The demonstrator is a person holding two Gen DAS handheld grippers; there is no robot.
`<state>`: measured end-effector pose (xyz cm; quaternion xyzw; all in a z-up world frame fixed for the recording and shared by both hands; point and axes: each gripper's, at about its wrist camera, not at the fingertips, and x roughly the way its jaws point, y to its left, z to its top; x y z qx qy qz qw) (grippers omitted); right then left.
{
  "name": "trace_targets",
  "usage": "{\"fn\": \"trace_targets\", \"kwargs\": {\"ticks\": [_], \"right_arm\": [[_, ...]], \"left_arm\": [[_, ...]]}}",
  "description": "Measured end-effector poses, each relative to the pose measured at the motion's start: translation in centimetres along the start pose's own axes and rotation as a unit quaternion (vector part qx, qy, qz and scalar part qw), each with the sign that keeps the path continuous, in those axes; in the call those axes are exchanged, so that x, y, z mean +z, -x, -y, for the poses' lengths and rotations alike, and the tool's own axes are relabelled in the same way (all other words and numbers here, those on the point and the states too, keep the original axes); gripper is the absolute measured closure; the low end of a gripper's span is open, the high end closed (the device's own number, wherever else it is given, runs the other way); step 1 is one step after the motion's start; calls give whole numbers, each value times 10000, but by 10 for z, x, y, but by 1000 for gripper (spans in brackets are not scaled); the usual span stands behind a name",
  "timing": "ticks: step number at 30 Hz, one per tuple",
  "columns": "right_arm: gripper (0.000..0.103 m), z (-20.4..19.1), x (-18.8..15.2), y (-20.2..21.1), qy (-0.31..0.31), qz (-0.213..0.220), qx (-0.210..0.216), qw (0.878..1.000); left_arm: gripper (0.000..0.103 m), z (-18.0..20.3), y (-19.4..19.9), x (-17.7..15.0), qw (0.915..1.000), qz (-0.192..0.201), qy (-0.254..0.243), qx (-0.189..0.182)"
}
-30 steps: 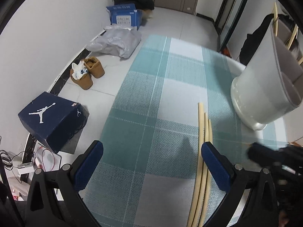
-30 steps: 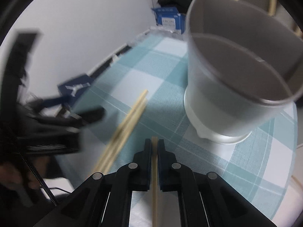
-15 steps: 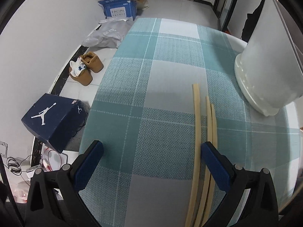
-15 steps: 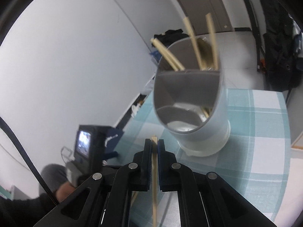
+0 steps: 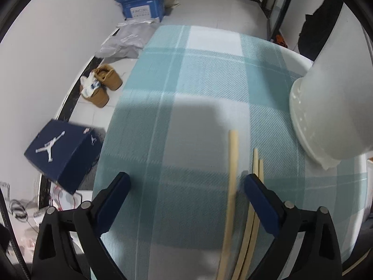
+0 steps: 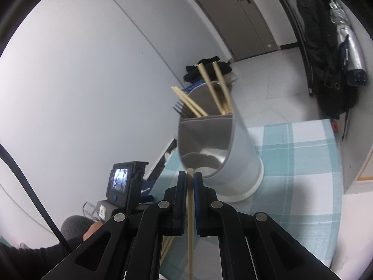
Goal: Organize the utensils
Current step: 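Grasp another wooden chopstick with the left tool while the right tool lifts its chopstick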
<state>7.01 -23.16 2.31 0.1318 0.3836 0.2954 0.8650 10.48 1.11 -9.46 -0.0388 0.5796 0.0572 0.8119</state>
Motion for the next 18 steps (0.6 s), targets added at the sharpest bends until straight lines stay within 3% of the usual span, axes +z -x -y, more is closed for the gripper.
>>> {"fn": "trace_targets", "kwargs": {"ticks": [2, 5, 10, 12, 18], "right_arm": [[98, 1, 2, 3, 6, 54, -37, 10000], [98, 3, 5, 8, 5, 106, -46, 9999], [98, 3, 8, 10, 52, 203, -57, 9998], [98, 2, 8, 13, 80, 220, -70, 9997], [98, -2, 8, 14, 176, 279, -139, 9994]], "left_arm": [[20, 5, 1, 5, 10000, 38, -53, -73], [43, 15, 2, 13, 9995, 89, -249, -155], [94, 22, 3, 20, 9988, 0, -341, -349], [100, 21, 2, 21, 9987, -59, -214, -449], [100, 16, 8, 23, 9982, 4, 163, -583]]}}
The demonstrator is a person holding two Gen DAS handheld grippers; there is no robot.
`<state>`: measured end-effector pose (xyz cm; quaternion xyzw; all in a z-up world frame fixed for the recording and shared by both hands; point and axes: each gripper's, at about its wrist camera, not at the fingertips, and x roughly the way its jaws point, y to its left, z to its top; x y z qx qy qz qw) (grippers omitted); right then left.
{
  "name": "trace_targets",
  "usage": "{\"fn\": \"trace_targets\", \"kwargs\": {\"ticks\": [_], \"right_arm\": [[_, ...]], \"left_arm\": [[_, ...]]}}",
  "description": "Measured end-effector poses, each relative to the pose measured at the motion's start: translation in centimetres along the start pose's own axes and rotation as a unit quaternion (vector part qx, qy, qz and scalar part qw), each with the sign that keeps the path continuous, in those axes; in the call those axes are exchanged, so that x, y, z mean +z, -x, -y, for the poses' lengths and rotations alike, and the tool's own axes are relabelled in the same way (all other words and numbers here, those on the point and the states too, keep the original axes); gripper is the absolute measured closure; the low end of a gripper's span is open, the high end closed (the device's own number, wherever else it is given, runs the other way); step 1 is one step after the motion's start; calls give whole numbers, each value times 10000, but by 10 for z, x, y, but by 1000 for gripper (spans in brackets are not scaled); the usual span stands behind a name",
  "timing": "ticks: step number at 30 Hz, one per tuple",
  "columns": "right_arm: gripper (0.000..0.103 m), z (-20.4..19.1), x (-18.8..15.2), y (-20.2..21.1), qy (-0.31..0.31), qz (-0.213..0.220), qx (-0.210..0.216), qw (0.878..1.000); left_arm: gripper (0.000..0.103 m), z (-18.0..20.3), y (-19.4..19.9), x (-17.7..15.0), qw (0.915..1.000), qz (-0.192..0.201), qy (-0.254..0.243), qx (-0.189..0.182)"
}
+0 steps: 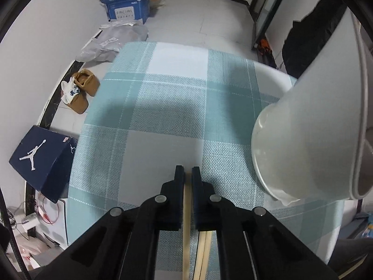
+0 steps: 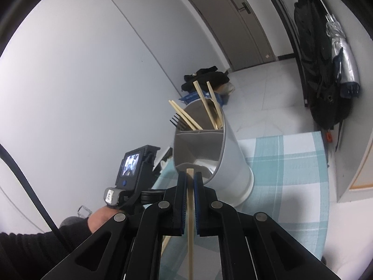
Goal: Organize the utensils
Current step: 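Grasp another wooden chopstick with the left tool while the right tool lifts its chopstick, then carry both chopsticks up and lower them into the white holder with both tools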
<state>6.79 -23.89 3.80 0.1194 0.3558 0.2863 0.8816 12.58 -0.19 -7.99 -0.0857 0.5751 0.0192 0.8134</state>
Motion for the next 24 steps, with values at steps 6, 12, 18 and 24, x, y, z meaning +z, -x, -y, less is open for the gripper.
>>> {"fn": "trace_targets", "kwargs": {"ticks": [6, 12, 18, 24], "right_arm": [[98, -5, 0, 3, 152, 202, -123, 9996], [98, -12, -4, 2, 275, 409, -344, 9982], [98, -23, -12, 1, 465, 507, -590, 9959], [98, -38, -16, 7, 650, 641, -728, 9932]], "left_arm": [[100, -4, 48, -2, 9956, 857, 310, -235], [100, -2, 94, -19, 9842, 1701, 282, -398], [100, -7, 112, -27, 9751, 2096, 291, -666], [100, -9, 124, -34, 9691, 2311, 278, -815]]}}
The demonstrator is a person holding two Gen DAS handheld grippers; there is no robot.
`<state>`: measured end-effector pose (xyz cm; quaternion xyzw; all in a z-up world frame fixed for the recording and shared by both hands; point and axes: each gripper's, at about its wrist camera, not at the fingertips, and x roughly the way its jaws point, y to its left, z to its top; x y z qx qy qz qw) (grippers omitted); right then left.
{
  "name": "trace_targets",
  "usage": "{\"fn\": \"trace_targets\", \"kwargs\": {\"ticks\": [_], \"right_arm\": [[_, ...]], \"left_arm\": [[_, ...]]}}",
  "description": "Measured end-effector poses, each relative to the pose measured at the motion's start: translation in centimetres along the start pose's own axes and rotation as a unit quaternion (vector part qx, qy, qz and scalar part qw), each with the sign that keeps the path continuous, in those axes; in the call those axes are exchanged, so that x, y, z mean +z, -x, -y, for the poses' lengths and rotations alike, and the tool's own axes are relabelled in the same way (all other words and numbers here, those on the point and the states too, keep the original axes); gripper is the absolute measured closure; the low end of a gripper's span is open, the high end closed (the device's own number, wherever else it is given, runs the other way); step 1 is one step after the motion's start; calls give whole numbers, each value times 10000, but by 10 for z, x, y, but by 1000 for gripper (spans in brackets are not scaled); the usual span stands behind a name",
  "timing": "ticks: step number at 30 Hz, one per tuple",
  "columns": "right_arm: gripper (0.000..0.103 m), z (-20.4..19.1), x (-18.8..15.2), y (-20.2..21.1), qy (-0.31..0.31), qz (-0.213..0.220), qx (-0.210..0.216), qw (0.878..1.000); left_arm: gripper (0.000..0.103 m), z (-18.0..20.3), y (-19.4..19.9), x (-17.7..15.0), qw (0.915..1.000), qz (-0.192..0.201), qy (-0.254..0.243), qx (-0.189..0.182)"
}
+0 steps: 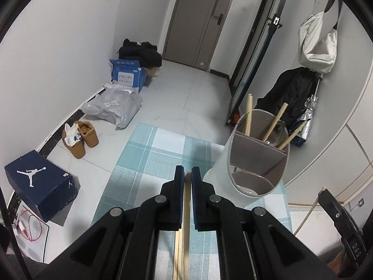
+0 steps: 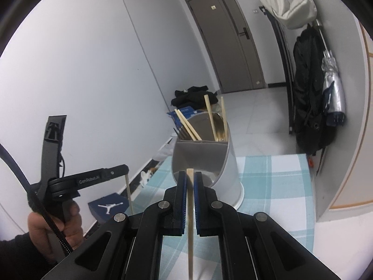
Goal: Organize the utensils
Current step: 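Carry both chopsticks up and lower them into the white holder with both tools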
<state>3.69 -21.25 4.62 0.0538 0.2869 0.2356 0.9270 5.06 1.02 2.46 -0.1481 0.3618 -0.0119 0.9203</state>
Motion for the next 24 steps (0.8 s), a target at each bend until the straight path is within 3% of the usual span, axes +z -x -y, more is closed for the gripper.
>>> {"fn": "trace_targets", "kwargs": {"ticks": [11, 24], "right_arm": [[98, -10, -1, 13, -38, 337, -261, 9991], [98, -17, 34, 29, 47, 773, -237, 9967]], "left_arm": [[100, 4, 24, 4, 9993, 176, -1, -319], [100, 29, 54, 31, 9956, 552, -276, -699]]}}
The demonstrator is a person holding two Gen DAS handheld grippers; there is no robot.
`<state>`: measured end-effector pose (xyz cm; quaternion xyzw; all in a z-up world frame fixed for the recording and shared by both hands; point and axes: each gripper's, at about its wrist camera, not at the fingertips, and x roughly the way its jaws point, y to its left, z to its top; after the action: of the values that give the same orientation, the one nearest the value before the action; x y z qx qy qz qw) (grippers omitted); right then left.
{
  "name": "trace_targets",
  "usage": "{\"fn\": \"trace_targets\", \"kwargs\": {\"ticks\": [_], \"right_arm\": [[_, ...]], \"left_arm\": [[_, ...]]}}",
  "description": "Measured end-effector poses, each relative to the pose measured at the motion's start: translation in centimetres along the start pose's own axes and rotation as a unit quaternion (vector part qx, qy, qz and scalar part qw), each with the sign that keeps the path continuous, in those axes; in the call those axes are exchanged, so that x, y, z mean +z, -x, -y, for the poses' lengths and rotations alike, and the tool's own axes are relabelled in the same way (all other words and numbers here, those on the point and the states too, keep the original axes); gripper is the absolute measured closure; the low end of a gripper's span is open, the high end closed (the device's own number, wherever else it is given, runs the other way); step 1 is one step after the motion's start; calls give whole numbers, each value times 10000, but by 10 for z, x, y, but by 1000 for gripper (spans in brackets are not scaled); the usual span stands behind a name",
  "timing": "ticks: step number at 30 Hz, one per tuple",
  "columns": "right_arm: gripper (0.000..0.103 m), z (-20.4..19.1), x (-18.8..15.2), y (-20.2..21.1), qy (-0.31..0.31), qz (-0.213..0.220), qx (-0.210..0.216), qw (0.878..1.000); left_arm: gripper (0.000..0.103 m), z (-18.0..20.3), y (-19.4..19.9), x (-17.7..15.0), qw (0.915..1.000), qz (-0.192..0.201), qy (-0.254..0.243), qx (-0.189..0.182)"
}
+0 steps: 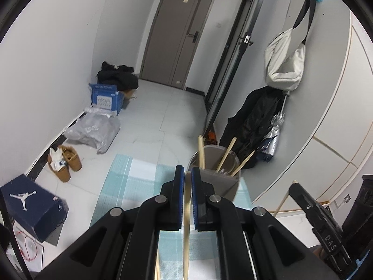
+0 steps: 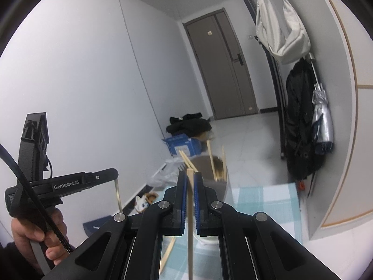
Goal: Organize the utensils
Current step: 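Carry both chopsticks up and lower them into the white holder with both tools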
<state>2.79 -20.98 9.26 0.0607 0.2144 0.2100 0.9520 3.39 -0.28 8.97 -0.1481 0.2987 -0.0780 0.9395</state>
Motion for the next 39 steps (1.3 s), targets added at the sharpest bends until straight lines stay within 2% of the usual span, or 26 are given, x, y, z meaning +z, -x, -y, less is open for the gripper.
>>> {"fn": "trace_targets", "kwargs": {"ticks": [16, 24, 30, 39], "right_arm": [[98, 0, 74, -21, 279, 575, 303, 9975], [98, 2, 109, -52, 390, 938, 275, 9944], [98, 0, 120, -73, 504, 1183, 283, 9913], [98, 5, 110, -95, 681, 1106, 272, 9912]], "left_arm": [[100, 13, -13, 63, 9975, 535, 144, -439], [100, 6, -32, 88, 9958, 727, 402, -391], [100, 3, -48, 95, 9933, 925, 606, -342], [100, 1, -76, 96, 9912, 1014, 720, -459]]}}
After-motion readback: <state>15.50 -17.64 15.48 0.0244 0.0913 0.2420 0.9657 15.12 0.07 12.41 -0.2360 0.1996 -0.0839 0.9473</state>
